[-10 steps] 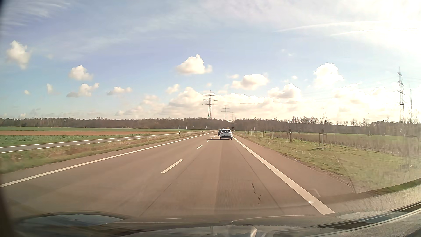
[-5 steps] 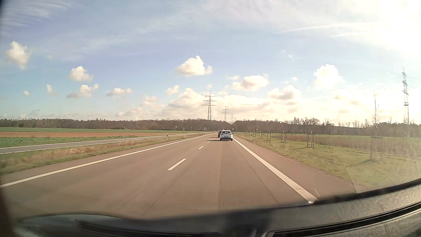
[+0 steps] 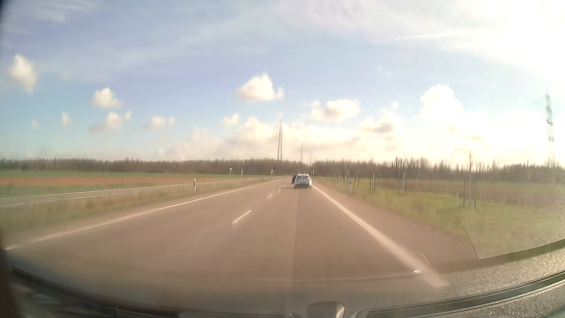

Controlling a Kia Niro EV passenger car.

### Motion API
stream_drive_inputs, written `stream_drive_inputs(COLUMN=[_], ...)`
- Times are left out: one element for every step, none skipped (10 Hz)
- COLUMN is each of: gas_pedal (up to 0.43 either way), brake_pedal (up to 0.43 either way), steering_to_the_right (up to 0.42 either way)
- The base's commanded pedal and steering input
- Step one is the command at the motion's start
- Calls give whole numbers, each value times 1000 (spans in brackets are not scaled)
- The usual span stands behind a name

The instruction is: Follow the waypoints while adhering to traffic rules and regulations

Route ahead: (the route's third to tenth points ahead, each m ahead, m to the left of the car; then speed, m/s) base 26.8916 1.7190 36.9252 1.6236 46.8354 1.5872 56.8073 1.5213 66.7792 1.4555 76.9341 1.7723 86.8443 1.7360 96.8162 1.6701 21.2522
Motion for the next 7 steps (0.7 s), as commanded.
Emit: stream_drive_inputs(gas_pedal=[209,209,209,209,209,209,209], brake_pedal=[0,0,0,0,0,0,0], steering_to_the_right=[1,1,1,1,1,1,1])
